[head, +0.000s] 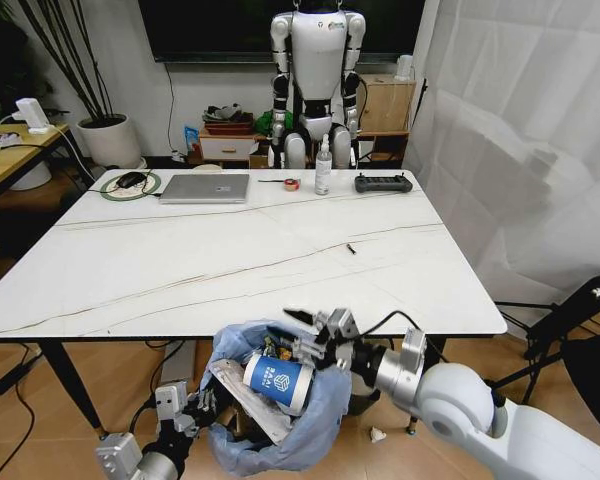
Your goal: Pick up the trash bin and place the trash from the table into it.
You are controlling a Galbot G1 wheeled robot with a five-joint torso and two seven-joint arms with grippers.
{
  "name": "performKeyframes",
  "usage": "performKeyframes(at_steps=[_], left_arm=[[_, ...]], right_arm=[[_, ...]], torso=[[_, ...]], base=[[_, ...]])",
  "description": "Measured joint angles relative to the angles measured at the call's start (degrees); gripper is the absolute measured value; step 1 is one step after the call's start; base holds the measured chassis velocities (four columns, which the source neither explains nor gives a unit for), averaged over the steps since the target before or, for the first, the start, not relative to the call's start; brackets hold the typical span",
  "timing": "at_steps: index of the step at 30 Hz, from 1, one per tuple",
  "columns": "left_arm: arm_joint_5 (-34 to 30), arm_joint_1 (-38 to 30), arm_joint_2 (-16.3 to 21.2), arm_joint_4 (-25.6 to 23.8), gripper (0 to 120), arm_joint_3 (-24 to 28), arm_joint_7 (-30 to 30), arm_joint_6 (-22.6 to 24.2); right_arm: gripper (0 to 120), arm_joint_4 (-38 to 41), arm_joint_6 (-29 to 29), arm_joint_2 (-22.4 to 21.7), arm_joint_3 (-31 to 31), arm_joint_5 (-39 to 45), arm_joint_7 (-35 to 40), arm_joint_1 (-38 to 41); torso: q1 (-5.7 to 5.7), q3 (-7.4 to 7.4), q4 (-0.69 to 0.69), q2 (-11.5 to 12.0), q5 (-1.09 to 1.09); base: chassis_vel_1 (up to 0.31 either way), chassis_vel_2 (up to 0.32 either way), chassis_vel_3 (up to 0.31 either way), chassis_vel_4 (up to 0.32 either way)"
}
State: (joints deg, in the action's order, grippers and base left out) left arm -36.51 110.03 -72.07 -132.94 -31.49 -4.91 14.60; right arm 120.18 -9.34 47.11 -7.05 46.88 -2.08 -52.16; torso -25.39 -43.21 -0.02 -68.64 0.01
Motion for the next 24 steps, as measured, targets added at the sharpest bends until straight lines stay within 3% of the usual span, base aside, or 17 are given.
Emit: performKeyframes(at_steps=[4,11,17,24], left_arm=[[0.49,0.33,-0.52,-0.14,0,-0.01,0.1,-0.05],[0.52,0.85,-0.69,-0.57,0,-0.67,0.23,-0.18],[0.73,0.83,-1.11,-0.52,0,-0.68,0.29,-0.24],[0.71,0.8,-1.13,-0.37,0,-0.81,0.29,-0.24]], right_arm=[[79,-11.74,-8.07,5.84,2.7,0.24,10.31,8.5],[98,-22.81,-13.57,8.13,5.2,0.5,7.3,13.74],[100,-33.41,-16.53,10.53,4.66,-1.05,4.06,16.97],[100,-38.06,-17.03,12.52,3.87,-2.42,2.32,18.39]], torso=[[-0.01,-0.02,0.02,0.0,-0.02],[-0.02,-0.01,0.0,0.0,-0.03],[-0.02,-0.02,0.0,0.0,0.0],[-0.02,-0.01,0.02,0.0,-0.01]], base=[[0.0,0.0,0.0,0.0],[0.0,0.0,0.0,0.0],[0.0,0.0,0.0,0.0],[0.0,0.0,0.0,0.0]])
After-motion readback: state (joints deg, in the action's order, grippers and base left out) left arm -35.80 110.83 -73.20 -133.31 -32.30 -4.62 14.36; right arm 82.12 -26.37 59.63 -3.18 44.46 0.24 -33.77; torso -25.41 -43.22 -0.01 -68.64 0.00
